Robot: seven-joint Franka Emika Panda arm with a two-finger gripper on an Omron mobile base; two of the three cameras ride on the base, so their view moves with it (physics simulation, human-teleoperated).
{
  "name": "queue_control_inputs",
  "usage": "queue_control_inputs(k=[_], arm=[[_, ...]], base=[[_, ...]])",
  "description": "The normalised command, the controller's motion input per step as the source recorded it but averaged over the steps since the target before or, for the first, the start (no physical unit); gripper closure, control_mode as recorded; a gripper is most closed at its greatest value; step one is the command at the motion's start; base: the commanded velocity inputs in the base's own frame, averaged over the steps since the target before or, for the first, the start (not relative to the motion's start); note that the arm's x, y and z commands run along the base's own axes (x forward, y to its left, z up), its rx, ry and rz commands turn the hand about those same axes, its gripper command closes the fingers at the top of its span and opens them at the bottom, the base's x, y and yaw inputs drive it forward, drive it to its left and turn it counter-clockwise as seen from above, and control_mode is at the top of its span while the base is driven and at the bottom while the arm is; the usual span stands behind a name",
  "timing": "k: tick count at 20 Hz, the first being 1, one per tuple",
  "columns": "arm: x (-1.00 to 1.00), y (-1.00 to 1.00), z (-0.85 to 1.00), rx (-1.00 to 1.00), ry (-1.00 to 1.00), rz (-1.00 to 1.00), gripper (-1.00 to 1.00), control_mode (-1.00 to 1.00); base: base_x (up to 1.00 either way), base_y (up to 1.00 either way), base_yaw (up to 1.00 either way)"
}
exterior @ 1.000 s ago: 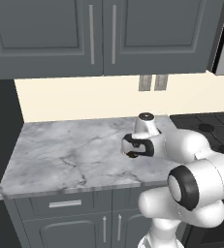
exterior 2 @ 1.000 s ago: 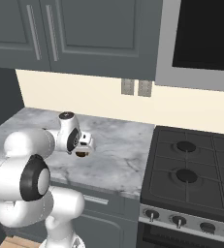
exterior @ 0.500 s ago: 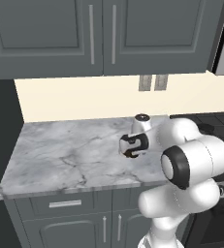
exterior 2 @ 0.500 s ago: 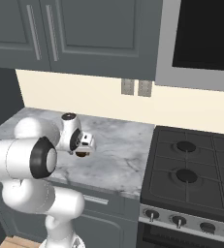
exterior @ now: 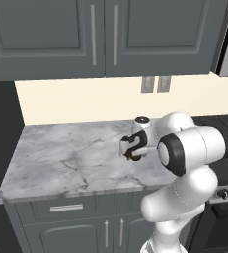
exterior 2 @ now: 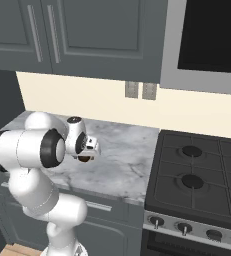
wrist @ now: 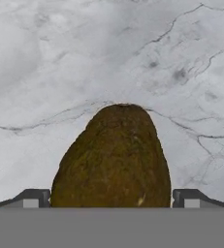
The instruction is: Place the liquor on the top shelf of the fridge to keep it out of children's reach, and place the avocado and kiwi on lower shelves for easy access.
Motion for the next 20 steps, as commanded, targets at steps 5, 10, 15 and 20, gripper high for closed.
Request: queue_control_inputs(k=[5, 10, 15, 20], arm=[[0.11, 0.00, -0.20, 0.00, 0.05, 0.00, 1.00, -1.00], [0.00, 0.00, -0.23, 0.00, 0.09, 0.00, 1.00, -1.00], [-0.08, 0.00, -0.30, 0.00, 0.19, 0.00, 1.00, -1.00], [-0.63, -0.06, -0.05, 0.00, -0.02, 0.00, 1.00, -1.00]], base=[[0.00, 0.00, 0.00], [0.00, 0.00, 0.00], [0.00, 0.00, 0.00], [0.00, 0.00, 0.00]])
